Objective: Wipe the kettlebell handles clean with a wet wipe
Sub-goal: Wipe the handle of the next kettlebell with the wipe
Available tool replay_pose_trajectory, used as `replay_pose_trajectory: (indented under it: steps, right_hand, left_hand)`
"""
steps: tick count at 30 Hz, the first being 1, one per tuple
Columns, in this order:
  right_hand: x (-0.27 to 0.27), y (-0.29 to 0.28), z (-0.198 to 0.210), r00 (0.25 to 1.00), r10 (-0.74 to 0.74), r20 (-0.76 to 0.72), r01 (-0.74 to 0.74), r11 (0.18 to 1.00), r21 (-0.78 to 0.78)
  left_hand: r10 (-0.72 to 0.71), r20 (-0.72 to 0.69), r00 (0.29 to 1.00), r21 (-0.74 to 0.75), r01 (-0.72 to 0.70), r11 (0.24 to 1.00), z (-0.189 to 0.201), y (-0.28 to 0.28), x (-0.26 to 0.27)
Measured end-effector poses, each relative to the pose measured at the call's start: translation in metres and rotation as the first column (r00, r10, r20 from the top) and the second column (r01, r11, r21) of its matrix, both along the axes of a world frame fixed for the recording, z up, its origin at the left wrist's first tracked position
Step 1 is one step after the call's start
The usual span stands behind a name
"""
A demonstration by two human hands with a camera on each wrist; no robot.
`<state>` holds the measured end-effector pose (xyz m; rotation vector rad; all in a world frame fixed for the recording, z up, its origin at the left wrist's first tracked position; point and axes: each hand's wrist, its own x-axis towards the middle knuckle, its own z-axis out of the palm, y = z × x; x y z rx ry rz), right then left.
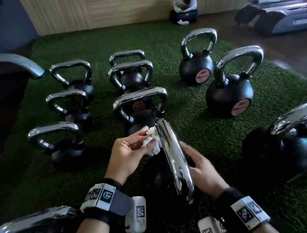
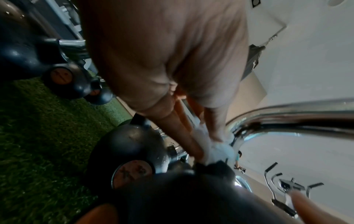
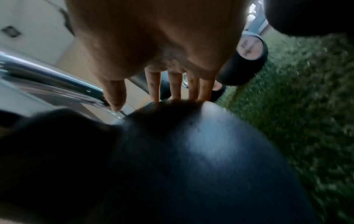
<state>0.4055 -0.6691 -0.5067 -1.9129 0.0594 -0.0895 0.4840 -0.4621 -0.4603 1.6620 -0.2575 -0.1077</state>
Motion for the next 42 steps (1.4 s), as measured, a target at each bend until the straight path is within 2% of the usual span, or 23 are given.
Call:
replay_pose_trajectory:
  steps: [3, 8, 10, 15, 20, 25, 30, 33, 36, 39, 42]
  right_hand:
    - [0.001, 0.004, -0.016, 0.999, -0.028, -0.026, 0.031, 0.990, 0.135]
    - [0.001, 0.005, -0.021, 0.998, -0.056, -0.005, 0.056, 0.982, 0.181]
    - [0.000, 0.007, -0.024, 0.997, -0.075, 0.001, 0.073, 0.978, 0.196]
    - [-0.001, 0.008, -0.023, 0.996, -0.091, 0.003, 0.087, 0.967, 0.240]
    - [-0.002, 0.009, -0.023, 0.996, -0.087, -0.002, 0.085, 0.963, 0.256]
    - [-0.002, 0.008, -0.023, 0.996, -0.086, -0.003, 0.084, 0.960, 0.269]
    - [-0.002, 0.008, -0.027, 0.996, -0.094, -0.007, 0.092, 0.956, 0.277]
    - [-0.003, 0.008, -0.028, 0.995, -0.098, 0.008, 0.092, 0.955, 0.282]
    - [-0.003, 0.007, -0.027, 0.995, -0.095, 0.016, 0.087, 0.956, 0.279]
    - [-0.003, 0.008, -0.025, 0.994, -0.105, 0.019, 0.096, 0.954, 0.284]
    - [-0.004, 0.008, -0.024, 0.995, -0.099, 0.020, 0.090, 0.959, 0.270]
  left_hand:
    - [0.066, 0.030, 0.997, 0.023, -0.067, 0.997, -0.002, -0.004, -0.001]
    - [0.161, 0.215, 0.963, 0.061, -0.178, 0.982, -0.002, -0.012, -0.008]
    - [0.190, 0.244, 0.951, 0.080, -0.215, 0.973, -0.006, -0.014, -0.012]
    - [0.213, 0.173, 0.962, 0.070, -0.228, 0.971, -0.005, -0.017, -0.017]
    - [0.209, 0.097, 0.973, -0.190, -0.188, 0.964, 0.024, -0.020, -0.027]
    - [0.184, -0.084, 0.979, -0.294, -0.201, 0.935, 0.023, -0.028, -0.040]
    - [0.212, -0.165, 0.963, -0.392, -0.262, 0.882, 0.030, -0.033, -0.046]
    - [0.173, -0.054, 0.984, -0.331, -0.181, 0.926, 0.035, -0.023, -0.065]
    - [0.043, 0.083, 0.996, -0.208, -0.025, 0.978, 0.040, -0.007, -0.082]
    - [0.058, 0.149, 0.987, -0.181, -0.031, 0.983, 0.041, -0.003, -0.091]
    - [0.044, 0.113, 0.993, -0.231, -0.017, 0.973, 0.032, -0.004, -0.101]
